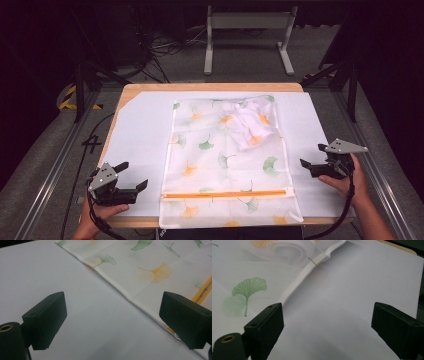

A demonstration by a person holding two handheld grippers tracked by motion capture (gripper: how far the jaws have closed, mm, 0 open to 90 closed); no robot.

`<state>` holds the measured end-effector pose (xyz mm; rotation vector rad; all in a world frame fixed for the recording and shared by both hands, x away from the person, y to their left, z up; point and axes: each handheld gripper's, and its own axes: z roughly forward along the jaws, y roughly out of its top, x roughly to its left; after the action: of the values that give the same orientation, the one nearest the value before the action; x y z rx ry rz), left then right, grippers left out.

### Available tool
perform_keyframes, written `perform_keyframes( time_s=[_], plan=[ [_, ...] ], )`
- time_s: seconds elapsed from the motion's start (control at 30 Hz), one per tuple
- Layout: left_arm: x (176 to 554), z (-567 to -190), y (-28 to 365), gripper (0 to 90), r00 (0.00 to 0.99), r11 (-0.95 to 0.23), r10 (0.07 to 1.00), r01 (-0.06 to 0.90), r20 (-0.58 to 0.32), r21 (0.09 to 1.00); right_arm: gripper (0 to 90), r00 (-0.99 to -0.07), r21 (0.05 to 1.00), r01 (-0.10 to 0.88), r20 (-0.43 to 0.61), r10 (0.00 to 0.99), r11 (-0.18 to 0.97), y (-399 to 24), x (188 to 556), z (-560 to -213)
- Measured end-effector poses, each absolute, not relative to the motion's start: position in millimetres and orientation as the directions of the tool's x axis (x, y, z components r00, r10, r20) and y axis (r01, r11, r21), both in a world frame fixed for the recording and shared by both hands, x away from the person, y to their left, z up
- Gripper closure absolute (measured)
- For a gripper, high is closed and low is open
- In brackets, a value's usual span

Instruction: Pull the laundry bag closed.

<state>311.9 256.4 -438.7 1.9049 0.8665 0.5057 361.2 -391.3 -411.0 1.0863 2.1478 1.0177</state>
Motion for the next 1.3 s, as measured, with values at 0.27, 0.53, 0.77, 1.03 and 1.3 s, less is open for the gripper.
perform_keyframes(
  time_s=[0.27,0.53,0.77,1.03,1.3],
  plan=[
    [311.6,-438.8,253.0,8.0,0.688,-0.3,0.724,0.375,-0.047,0.877,11.4,-0.552,0.822,0.417,-0.11,0.826,0.388,-386.5,350.6,-403.1],
    [304.0,-442.2,251.3,12.7,0.71,-0.333,0.704,0.369,-0.032,0.868,19.0,-0.601,0.828,0.397,-0.091,0.794,0.396,-368.5,350.1,-395.9],
    [293.8,-440.6,253.1,17.4,0.707,-0.335,0.707,0.366,-0.025,0.868,20.4,-0.656,0.835,0.366,-0.082,0.75,0.411,-342.4,357.9,-391.0],
    [287.8,-436.8,251.2,20.6,0.694,-0.332,0.72,0.339,0.004,0.88,22.7,-0.68,0.841,0.334,-0.097,0.727,0.425,-326.7,353.6,-392.0],
    [282.6,-432.5,249.1,38.6,0.75,-0.363,0.661,0.292,0.024,0.885,30.0,-0.71,0.853,0.318,-0.074,0.701,0.413,-314.9,351.6,-388.8]
  ],
)
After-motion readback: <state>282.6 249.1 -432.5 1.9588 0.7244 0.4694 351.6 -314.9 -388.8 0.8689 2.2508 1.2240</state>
